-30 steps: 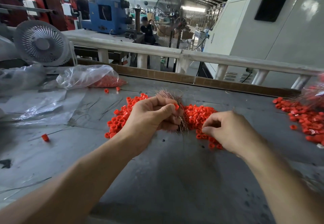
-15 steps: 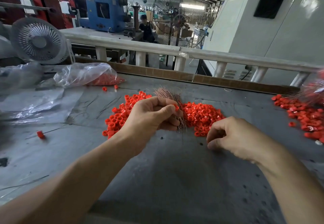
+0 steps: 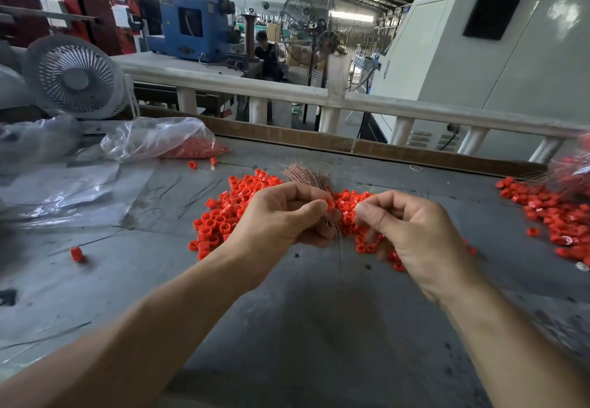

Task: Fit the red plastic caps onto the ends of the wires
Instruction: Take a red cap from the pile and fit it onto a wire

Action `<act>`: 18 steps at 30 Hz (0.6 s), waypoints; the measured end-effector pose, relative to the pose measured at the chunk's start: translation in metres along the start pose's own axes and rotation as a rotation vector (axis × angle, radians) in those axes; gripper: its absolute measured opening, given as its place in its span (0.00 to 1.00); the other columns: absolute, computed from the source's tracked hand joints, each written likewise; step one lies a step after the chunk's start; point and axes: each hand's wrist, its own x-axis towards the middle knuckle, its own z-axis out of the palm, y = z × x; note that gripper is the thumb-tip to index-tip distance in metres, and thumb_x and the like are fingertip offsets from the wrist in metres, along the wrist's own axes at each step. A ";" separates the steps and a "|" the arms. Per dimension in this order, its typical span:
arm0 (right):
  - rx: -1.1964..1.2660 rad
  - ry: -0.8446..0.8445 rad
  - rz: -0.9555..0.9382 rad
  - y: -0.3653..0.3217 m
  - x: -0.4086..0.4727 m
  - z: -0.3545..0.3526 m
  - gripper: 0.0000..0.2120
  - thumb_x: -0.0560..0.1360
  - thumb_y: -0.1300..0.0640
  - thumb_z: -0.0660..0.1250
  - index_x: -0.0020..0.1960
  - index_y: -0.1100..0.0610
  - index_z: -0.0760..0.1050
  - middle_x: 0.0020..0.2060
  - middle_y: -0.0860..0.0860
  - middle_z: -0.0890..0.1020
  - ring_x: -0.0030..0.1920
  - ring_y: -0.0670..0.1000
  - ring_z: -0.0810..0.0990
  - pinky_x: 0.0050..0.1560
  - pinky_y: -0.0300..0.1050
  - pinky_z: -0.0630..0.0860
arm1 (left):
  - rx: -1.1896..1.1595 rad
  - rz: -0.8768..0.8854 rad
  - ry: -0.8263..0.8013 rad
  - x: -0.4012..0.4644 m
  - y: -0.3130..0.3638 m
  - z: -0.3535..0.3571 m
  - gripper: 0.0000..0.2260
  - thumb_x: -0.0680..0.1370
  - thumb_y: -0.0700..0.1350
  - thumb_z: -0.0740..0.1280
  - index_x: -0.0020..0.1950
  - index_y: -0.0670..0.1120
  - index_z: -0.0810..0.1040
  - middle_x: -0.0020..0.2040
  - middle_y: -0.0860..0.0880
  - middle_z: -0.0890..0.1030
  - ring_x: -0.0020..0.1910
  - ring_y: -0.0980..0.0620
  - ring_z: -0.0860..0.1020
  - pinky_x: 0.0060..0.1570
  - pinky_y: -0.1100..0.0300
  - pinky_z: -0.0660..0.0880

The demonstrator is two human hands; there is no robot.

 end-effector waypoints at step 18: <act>-0.057 0.015 -0.159 -0.002 -0.005 0.010 0.09 0.75 0.60 0.76 0.45 0.46 0.85 0.38 0.48 0.87 0.39 0.50 0.85 0.39 0.51 0.85 | 0.037 -0.012 -0.078 -0.004 0.003 0.003 0.06 0.80 0.38 0.68 0.55 0.38 0.81 0.48 0.39 0.86 0.42 0.46 0.84 0.44 0.55 0.83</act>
